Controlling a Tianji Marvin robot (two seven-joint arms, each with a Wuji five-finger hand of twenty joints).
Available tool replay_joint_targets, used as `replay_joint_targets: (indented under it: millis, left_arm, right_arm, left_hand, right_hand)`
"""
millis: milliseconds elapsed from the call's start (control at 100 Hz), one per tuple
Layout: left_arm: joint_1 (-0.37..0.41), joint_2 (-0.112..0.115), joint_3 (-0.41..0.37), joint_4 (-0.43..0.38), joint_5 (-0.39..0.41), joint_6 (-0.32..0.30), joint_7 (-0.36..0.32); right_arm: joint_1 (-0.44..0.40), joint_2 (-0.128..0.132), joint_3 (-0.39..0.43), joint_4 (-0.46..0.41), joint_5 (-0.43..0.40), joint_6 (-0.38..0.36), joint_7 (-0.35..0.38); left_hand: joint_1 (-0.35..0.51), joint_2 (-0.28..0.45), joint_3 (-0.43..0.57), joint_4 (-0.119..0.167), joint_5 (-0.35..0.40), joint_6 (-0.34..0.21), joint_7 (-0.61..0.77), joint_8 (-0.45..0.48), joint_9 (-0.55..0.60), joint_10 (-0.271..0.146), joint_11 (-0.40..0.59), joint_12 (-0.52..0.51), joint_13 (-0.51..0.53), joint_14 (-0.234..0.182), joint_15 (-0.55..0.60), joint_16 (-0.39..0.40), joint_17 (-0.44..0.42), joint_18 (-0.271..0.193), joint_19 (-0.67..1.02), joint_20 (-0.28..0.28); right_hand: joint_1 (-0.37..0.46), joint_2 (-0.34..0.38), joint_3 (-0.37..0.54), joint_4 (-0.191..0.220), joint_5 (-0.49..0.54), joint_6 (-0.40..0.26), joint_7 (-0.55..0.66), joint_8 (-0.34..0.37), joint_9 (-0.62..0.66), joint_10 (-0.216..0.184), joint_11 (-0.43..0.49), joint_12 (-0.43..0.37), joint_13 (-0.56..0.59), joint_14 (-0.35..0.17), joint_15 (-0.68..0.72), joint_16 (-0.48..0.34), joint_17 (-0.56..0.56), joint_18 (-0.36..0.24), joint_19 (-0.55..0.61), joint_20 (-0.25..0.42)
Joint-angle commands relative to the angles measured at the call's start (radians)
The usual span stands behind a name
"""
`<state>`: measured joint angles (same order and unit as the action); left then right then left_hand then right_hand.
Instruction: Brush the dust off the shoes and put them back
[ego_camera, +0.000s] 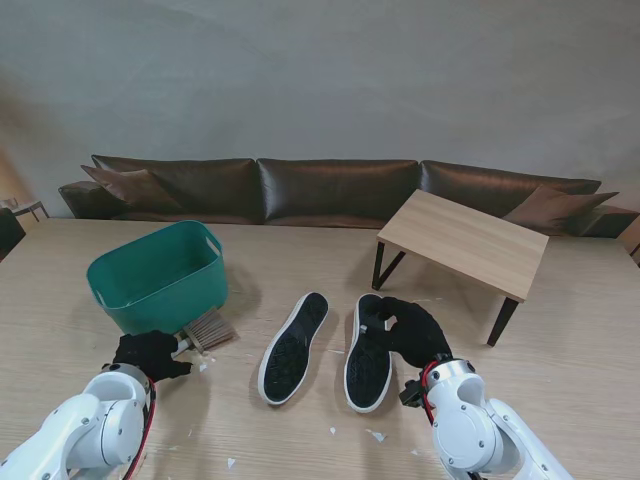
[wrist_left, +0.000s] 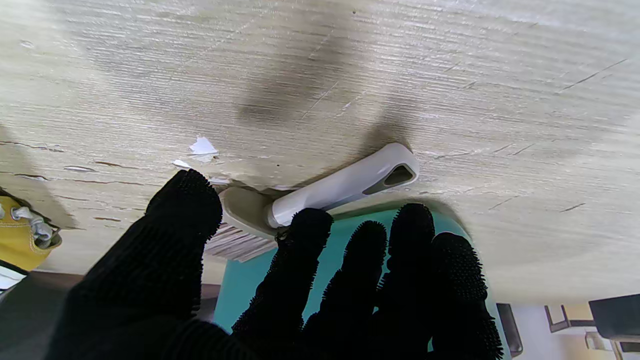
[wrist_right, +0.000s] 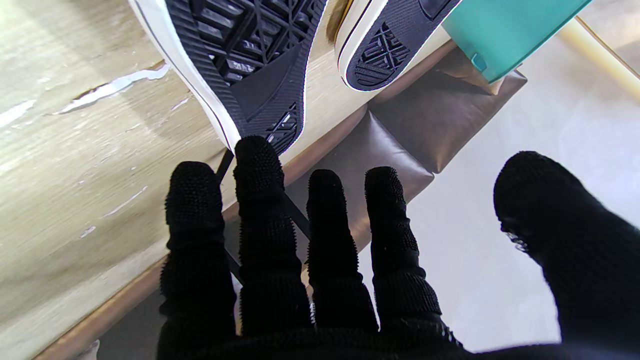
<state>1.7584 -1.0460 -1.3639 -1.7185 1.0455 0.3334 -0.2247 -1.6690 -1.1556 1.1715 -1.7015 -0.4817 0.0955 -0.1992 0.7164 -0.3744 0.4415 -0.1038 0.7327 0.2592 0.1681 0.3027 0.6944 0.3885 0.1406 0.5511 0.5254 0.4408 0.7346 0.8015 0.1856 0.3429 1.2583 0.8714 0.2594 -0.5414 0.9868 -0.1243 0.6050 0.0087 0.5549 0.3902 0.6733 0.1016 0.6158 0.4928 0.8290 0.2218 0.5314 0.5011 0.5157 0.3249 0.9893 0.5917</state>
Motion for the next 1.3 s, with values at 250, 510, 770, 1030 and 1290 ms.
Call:
replay_joint_targets:
  millis: [250,510,770,1030,1290]
  left_arm:
    - [0.008,-0.004,-0.011,0.008,0.013,-0.026,0.022]
    - [0.006,-0.007,-0.012,0.021,0.014,-0.038,0.054]
    - [-0.013,-0.004,0.007,0.038,0.027,-0.006,0.038]
    - [-0.064,0.0,0.054,0.089,0.007,0.027,0.014]
    - [-0.107,0.008,0.097,0.122,0.01,0.034,-0.031]
  right_arm:
    - [0.002,-0.005,-0.006,0.003,0.004,0.002,0.017]
    - [0.008,-0.006,-0.009,0.011,0.008,0.005,0.013]
    - [0.011,-0.007,-0.012,0.016,0.017,0.004,0.018]
    - [0.015,-0.007,-0.014,0.022,0.023,0.004,0.019]
    - [0.019,-0.008,-0.018,0.029,0.029,0.003,0.019]
  left_hand:
    - [-0.023,-0.021,0.034,0.017,-0.009,-0.079,0.0,0.007,-0.023,-0.005,-0.006,-0.024,0.063,0.004,-0.004,-0.013,-0.002,-0.006,0.033,0.006]
    - [-0.028,-0.02,0.03,0.016,-0.069,-0.141,-0.022,0.0,-0.018,-0.008,-0.005,-0.028,0.078,0.01,-0.011,-0.021,-0.004,0.003,0.027,-0.006]
    - [-0.032,-0.017,0.021,0.019,-0.098,-0.105,-0.037,-0.013,-0.018,-0.006,-0.005,-0.032,0.084,0.017,-0.023,-0.03,-0.004,0.004,0.026,-0.013]
    - [-0.029,-0.02,0.029,0.021,-0.113,-0.03,-0.057,-0.036,-0.004,-0.004,0.004,-0.027,0.097,0.017,-0.016,-0.028,-0.005,0.007,0.021,-0.019]
    - [-0.024,-0.05,0.114,0.014,0.025,-0.033,0.05,0.028,0.039,-0.016,0.033,0.005,0.124,-0.001,0.0,-0.03,0.025,0.007,0.024,-0.035]
  right_hand:
    - [-0.033,0.017,-0.019,0.023,0.004,0.001,0.0,0.003,0.001,0.009,0.012,-0.011,-0.001,0.0,0.01,-0.006,-0.218,0.021,-0.016,0.011]
    - [-0.033,0.02,-0.019,0.023,0.007,0.003,0.001,0.003,0.001,0.01,0.012,-0.011,-0.001,0.002,0.011,-0.006,-0.217,0.02,-0.015,0.011]
    - [-0.034,0.021,-0.019,0.023,0.008,0.005,0.002,0.002,0.005,0.012,0.013,-0.011,0.003,0.001,0.012,-0.005,-0.216,0.021,-0.013,0.011]
    - [-0.034,0.02,-0.019,0.023,0.012,0.008,0.003,0.002,0.008,0.011,0.013,-0.011,0.004,0.003,0.013,-0.005,-0.216,0.021,-0.012,0.011]
    - [-0.034,0.02,-0.02,0.023,0.014,0.01,0.003,0.002,0.009,0.012,0.012,-0.012,0.006,0.003,0.014,-0.005,-0.215,0.022,-0.011,0.011]
